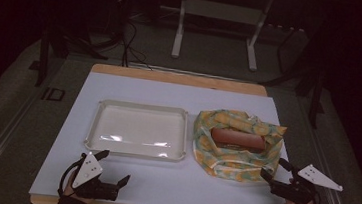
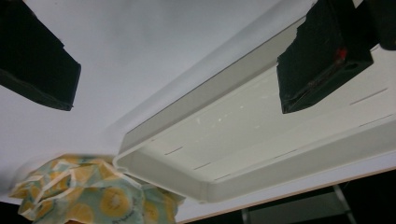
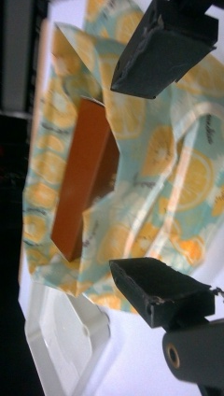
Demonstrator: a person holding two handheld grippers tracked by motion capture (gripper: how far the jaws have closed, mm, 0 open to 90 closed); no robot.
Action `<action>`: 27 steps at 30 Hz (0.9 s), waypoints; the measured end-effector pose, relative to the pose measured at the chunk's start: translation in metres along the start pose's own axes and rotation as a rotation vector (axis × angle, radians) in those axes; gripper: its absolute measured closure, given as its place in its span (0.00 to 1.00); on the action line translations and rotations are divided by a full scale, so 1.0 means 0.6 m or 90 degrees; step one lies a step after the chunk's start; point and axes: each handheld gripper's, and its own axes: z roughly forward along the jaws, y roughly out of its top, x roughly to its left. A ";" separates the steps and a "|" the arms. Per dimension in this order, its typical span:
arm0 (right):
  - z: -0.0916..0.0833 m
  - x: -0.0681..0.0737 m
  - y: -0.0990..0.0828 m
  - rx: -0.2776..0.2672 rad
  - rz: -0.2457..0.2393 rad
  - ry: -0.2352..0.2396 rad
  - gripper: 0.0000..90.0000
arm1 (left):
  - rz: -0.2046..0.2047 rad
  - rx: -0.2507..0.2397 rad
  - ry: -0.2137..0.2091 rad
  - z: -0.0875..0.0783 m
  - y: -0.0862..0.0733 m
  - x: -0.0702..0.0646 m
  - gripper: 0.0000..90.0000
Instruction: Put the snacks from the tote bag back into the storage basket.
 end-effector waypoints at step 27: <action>0.001 -0.002 0.047 0.192 -0.113 0.173 0.11 | 0.017 -0.002 -0.042 0.002 0.002 -0.008 0.00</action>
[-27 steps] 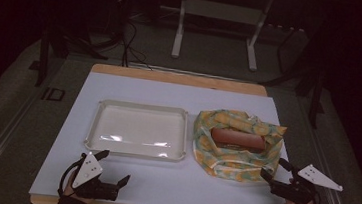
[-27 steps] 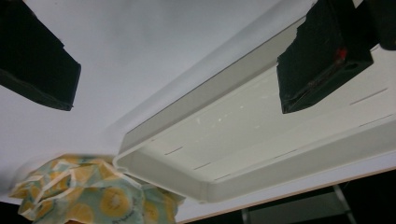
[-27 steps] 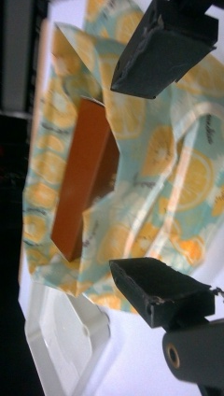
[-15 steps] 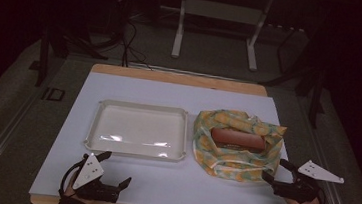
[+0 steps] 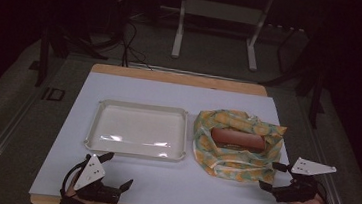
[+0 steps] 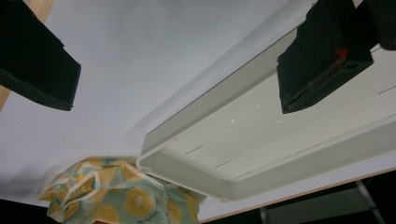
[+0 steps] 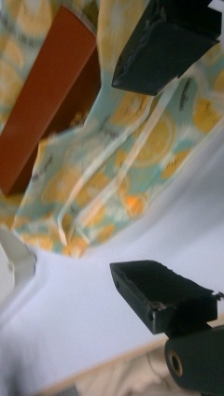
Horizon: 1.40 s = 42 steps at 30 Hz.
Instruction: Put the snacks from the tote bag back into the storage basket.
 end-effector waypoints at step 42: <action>-0.015 0.008 0.144 -0.050 -0.152 0.042 0.19 | 0.017 0.012 -0.023 0.004 0.000 -0.004 0.00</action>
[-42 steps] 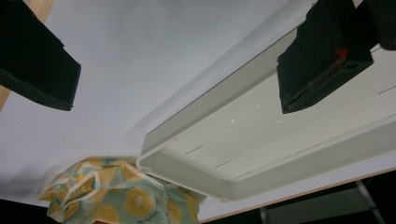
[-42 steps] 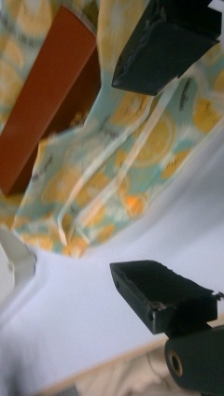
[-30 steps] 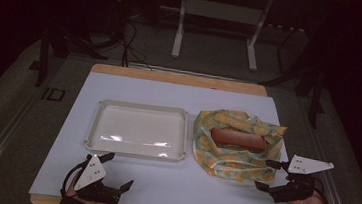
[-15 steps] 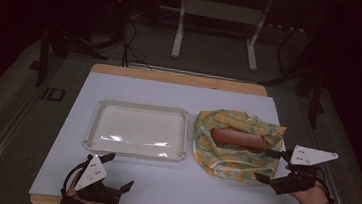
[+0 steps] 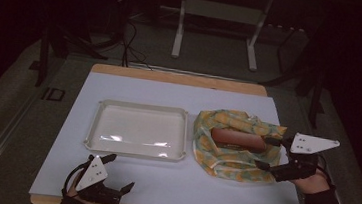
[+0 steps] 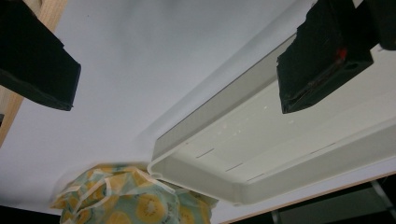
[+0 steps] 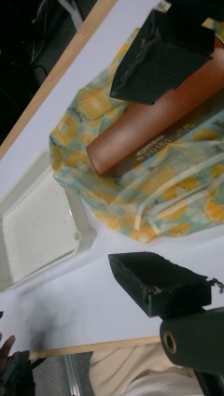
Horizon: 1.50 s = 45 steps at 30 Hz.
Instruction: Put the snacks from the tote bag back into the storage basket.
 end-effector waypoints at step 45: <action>0.119 -0.132 -0.010 0.250 -0.047 -0.020 0.35 | 0.009 -0.003 -0.006 0.002 -0.001 0.001 0.00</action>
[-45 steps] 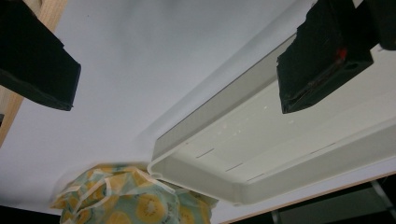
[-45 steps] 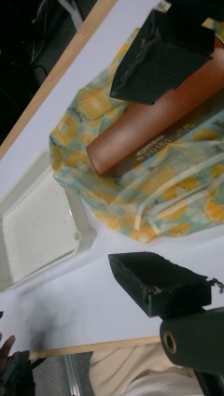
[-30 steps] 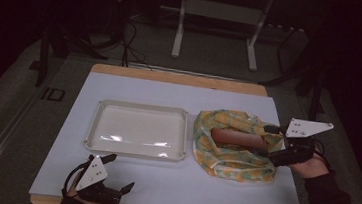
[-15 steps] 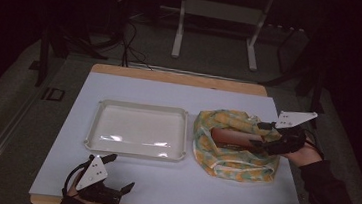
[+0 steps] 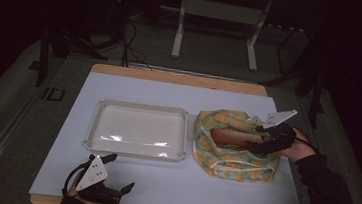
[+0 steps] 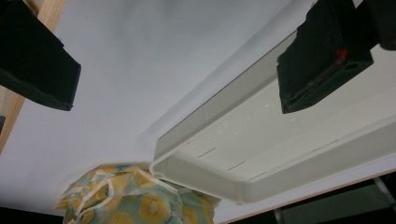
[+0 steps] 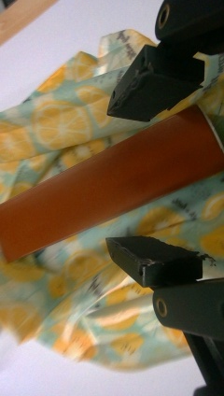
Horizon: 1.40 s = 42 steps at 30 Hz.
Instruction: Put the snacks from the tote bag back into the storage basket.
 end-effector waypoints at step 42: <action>0.083 -0.003 0.018 0.228 -0.177 0.009 0.45 | 0.009 0.016 -0.021 0.005 -0.002 -0.008 0.00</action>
